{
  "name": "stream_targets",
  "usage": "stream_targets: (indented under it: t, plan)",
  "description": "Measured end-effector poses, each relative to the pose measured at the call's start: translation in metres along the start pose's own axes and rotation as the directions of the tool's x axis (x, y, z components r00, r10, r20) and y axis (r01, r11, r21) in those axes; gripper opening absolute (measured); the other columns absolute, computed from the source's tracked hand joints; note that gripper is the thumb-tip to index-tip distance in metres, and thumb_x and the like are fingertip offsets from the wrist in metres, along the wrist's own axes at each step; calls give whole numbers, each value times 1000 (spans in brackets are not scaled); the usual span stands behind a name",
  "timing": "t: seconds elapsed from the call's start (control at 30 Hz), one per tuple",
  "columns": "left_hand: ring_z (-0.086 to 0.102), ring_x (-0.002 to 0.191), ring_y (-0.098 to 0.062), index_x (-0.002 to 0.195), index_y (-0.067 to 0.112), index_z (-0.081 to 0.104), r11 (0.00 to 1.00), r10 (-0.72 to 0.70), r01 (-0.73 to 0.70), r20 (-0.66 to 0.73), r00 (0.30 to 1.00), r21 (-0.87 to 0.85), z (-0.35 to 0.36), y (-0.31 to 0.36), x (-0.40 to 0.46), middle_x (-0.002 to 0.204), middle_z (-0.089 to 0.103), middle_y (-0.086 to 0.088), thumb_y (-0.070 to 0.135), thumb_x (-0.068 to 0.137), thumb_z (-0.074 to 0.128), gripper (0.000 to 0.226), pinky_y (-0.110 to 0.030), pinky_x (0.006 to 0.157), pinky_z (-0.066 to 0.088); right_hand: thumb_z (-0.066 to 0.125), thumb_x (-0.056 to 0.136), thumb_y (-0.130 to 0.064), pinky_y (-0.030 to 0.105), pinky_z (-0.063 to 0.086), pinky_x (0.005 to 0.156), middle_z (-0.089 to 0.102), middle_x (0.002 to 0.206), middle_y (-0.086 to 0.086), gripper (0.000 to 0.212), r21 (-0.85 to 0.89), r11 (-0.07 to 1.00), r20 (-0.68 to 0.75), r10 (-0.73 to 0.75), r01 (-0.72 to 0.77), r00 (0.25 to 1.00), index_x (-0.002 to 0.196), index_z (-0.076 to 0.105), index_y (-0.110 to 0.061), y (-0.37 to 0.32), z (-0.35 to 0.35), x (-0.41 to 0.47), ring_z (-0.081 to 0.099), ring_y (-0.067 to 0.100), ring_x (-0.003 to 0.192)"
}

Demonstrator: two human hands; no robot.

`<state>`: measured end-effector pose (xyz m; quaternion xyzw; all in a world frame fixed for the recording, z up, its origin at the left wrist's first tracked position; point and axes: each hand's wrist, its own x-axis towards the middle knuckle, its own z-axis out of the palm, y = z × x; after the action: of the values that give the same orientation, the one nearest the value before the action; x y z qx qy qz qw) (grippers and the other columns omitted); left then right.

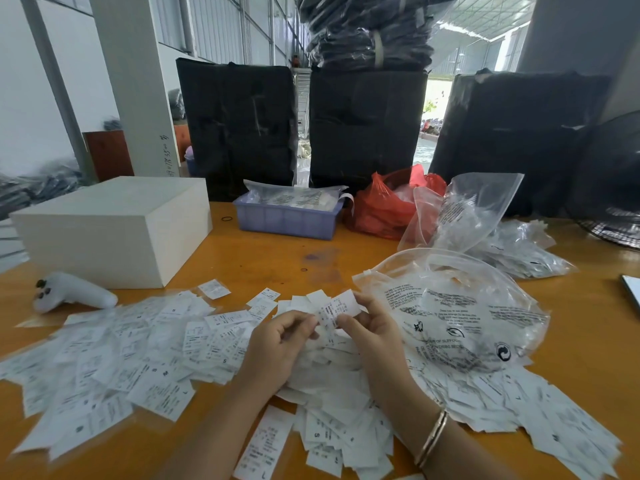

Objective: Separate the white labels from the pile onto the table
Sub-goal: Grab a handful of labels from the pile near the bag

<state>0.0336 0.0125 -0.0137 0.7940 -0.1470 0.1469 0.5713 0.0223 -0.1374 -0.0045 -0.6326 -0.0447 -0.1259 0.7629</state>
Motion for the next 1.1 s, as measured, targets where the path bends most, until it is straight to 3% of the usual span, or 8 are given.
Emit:
stream_targets:
  t: [0.1, 0.2, 0.3, 0.47, 0.6, 0.77, 1.1]
  plan:
    - [64, 70, -11, 79, 30, 69, 1000, -2, 1, -27, 1000, -18, -1, -2, -1, 77, 71, 15, 52, 81, 53, 27, -14, 66, 47, 63, 86, -3, 17, 39, 50, 52, 59, -3, 26, -78, 996, 25, -33, 35, 999, 97, 65, -27, 1, 0, -1, 46, 6, 53]
    - [63, 70, -21, 80, 31, 69, 1000, -18, 17, -29, 999, -16, -1, -4, -1, 78, 71, 15, 46, 85, 56, 20, -20, 64, 49, 61, 87, -3, 18, 41, 50, 58, 60, -3, 25, -84, 995, 32, -50, 52, 998, 95, 66, -25, 1, 0, -2, 50, 7, 53]
    - [65, 70, -9, 84, 31, 71, 998, -45, 44, -30, 999, -37, -1, -4, 1, 77, 72, 15, 30, 88, 63, 10, -11, 63, 49, 62, 87, -5, 16, 50, 59, 69, 70, -1, 17, 7, 997, -33, -72, 72, 997, 88, 67, -21, -2, -2, -1, 64, 9, 66]
    - [67, 75, 2, 83, 25, 72, 996, -48, 47, -3, 999, -80, 0, -1, 0, 79, 73, 14, 17, 84, 69, 8, -6, 65, 47, 64, 85, -6, 15, 50, 63, 69, 73, -1, 24, 151, 987, -87, -41, 53, 995, 74, 67, -27, -4, -5, 1, 65, 10, 72]
    - [66, 77, 2, 83, 26, 72, 997, -42, 42, -6, 999, -72, 0, 0, 0, 81, 72, 16, 16, 83, 71, 10, -6, 66, 46, 66, 85, -12, 16, 50, 66, 70, 78, 1, 10, 122, 992, -26, -20, 23, 999, 82, 66, -21, -3, -3, 1, 64, 10, 75]
    - [64, 75, 2, 81, 25, 71, 997, -42, 40, -26, 999, -69, 0, 0, 0, 80, 71, 16, 15, 82, 72, 10, -6, 65, 46, 63, 87, -5, 12, 48, 59, 70, 71, -4, 11, 106, 993, 22, -57, 55, 998, 84, 64, -16, -4, -2, -1, 65, 3, 67]
    - [61, 82, 7, 83, 32, 66, 1000, 10, -12, -104, 994, -12, -1, -2, 1, 85, 67, 25, 17, 80, 74, 17, -5, 71, 45, 65, 86, -12, 13, 49, 66, 71, 80, -2, 25, 131, 990, -54, -36, 43, 998, 74, 67, -33, -3, -6, 1, 65, 8, 77]
